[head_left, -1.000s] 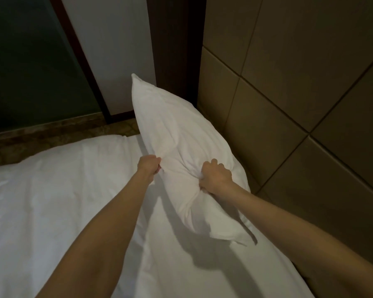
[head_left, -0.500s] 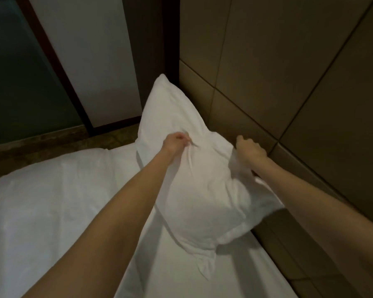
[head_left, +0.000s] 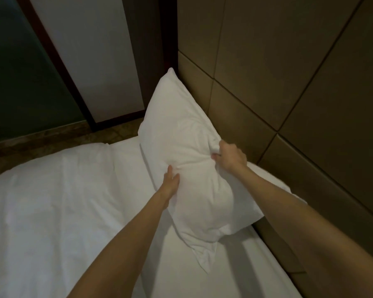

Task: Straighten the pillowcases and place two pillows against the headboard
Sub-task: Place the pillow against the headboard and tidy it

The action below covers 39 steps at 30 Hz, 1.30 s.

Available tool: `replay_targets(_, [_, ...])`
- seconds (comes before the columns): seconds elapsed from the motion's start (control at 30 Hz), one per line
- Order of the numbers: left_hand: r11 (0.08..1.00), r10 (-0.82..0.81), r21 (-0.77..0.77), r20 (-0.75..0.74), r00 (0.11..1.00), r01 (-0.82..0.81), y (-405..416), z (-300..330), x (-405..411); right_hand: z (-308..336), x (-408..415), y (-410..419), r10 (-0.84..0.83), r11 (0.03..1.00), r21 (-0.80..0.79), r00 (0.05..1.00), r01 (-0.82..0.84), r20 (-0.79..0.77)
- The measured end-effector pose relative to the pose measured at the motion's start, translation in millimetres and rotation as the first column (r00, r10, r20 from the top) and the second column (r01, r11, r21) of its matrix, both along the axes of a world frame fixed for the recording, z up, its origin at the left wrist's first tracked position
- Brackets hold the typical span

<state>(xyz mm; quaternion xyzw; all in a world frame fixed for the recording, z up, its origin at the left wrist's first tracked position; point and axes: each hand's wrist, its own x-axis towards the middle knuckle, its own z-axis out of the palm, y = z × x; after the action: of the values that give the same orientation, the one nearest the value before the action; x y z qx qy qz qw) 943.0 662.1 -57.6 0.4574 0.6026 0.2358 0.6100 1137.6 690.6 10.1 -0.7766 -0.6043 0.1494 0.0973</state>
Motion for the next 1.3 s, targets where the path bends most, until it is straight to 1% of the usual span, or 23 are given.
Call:
replay_targets(0.07, [0.995,-0.083,0.044,-0.048,0.995,0.085,6.7,7.1,4.3,13.8,4.2,6.4,0.016,0.985,0.173,0.998,-0.026,0.058])
replay_targets(0.13, [0.990,-0.134,0.036,-0.059,0.989,0.137,12.5,10.8,6.9,17.4,10.6,5.5,-0.010,0.961,0.277,0.995,-0.018,0.099])
replay_targets(0.2, [0.985,-0.170,-0.003,-0.069,0.983,0.170,10.1,9.2,6.6,7.4,17.9,-5.3,-0.023,0.966,0.256,0.977,-0.034,0.214])
replay_targets(0.27, [0.978,-0.209,-0.027,-0.088,0.974,0.207,2.4,4.4,4.0,-5.8,22.5,-17.2,0.024,0.979,0.182,0.942,-0.090,0.335])
replay_targets(0.37, [0.977,-0.214,-0.033,-0.104,0.971,0.212,-8.2,1.4,-3.5,-5.0,17.2,-18.4,0.037,0.971,0.211,0.941,-0.114,0.338])
replay_targets(0.43, [0.988,-0.154,-0.033,-0.080,0.985,0.152,-12.1,6.5,-8.6,0.5,11.9,-17.3,0.022,0.972,0.214,0.936,-0.103,0.351])
replay_targets(0.47, [0.995,-0.095,-0.032,-0.061,0.994,0.093,-13.7,10.4,-11.1,2.2,10.6,-19.3,0.014,0.974,0.208,0.937,-0.092,0.350])
replay_targets(0.53, [0.998,0.047,-0.034,-0.022,0.999,-0.047,-17.8,20.9,-16.3,7.0,11.2,-28.5,-0.001,0.979,0.196,0.954,-0.060,0.300])
replay_targets(0.6, [0.992,0.128,-0.023,0.010,0.992,-0.128,-26.7,38.8,-21.7,13.3,14.2,-42.1,0.002,0.973,0.223,0.970,-0.058,0.243])
replay_targets(0.7, [0.982,0.187,0.028,0.046,0.981,-0.189,-41.2,65.1,-28.0,26.2,15.2,-60.6,0.048,0.964,0.244,0.974,-0.103,0.223])
replay_targets(0.77, [0.976,0.206,0.061,0.049,0.977,-0.209,-53.9,83.7,-33.9,38.4,9.7,-75.2,0.049,0.960,0.264,0.984,-0.093,0.170])
replay_targets(0.83, [0.975,0.199,0.089,0.033,0.979,-0.201,-68.3,100.8,-40.9,52.3,2.2,-90.6,0.040,0.956,0.289,0.996,-0.061,0.081])
replay_targets(0.9, [0.973,0.192,0.130,0.017,0.981,-0.193,-87.7,117.4,-49.8,68.2,-6.4,-111.9,0.039,0.951,0.308,0.996,-0.014,-0.074])
replay_targets(0.97, [0.966,0.190,0.176,0.006,0.982,-0.188,-109.6,132.5,-59.3,82.9,-15.1,-134.6,0.052,0.946,0.322,0.978,0.017,-0.204])
replay_targets(1.1, [0.945,0.196,0.266,0.000,0.981,-0.189,-164.1,159.7,-82.0,109.0,-39.6,-190.4,0.143,0.924,0.381,0.938,-0.012,-0.317])
replay_targets(1.3, [0.913,0.217,0.348,0.027,0.976,-0.213,-255.2,186.8,-112.6,125.1,-79.7,-286.3,0.186,0.918,0.393,0.829,0.044,-0.527])
